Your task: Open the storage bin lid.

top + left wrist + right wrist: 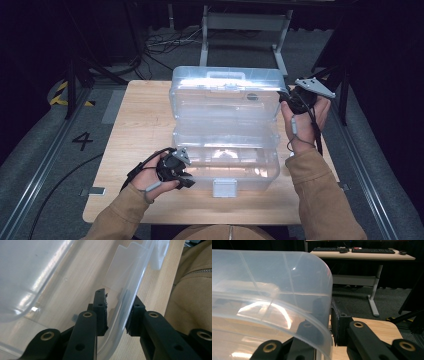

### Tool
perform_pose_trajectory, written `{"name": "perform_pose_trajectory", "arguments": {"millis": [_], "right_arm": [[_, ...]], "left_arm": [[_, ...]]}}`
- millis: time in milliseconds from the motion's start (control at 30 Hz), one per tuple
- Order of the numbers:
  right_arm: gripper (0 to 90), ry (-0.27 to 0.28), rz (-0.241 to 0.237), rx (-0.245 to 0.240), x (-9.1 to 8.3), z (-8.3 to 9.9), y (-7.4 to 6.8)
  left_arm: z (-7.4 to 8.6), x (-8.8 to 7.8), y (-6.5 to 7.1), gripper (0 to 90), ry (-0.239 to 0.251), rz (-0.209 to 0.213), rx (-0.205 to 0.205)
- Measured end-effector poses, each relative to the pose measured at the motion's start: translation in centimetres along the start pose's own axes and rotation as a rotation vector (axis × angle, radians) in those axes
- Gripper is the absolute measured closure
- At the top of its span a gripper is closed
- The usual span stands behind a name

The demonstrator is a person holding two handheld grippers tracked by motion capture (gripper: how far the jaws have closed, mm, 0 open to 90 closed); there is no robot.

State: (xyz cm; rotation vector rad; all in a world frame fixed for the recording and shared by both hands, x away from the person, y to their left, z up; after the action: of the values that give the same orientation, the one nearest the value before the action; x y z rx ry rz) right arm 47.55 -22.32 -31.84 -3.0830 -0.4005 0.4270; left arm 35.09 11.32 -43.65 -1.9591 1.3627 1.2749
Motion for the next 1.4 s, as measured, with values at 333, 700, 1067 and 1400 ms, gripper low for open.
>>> {"name": "perform_pose_trajectory", "arguments": {"millis": [333,700,1067,1400], "right_arm": [[82.6,-0.007,0.001,0.006,0.3,-0.1,0.1],[82.7,-0.018,-0.002,0.014,1.2,-0.3,0.4],[82.7,-0.038,-0.001,0.014,2.2,-0.7,0.6],[82.7,-0.058,0.000,0.015,3.5,-1.0,0.9]], "left_arm": [[0.0,0.0,0.1,74.4,0.001,-0.006,0.001],[0.0,0.1,0.1,74.1,-0.008,-0.010,-0.009],[-0.1,0.2,0.2,73.8,-0.025,-0.027,0.000],[-0.1,0.2,0.2,74.0,-0.030,-0.025,0.002]]}}
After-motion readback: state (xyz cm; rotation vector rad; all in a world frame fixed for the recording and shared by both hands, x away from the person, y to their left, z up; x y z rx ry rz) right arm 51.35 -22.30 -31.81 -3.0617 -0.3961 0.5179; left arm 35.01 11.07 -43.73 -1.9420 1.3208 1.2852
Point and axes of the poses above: each handheld gripper's, and its own axes: x roughly forward along the jaws, z roughly out of its underside, y roughly to its right, the point moved 3 cm from there along x, roughly forward along the jaws, and after that the axes turned 3 degrees about -z, right-handed, at the moved point
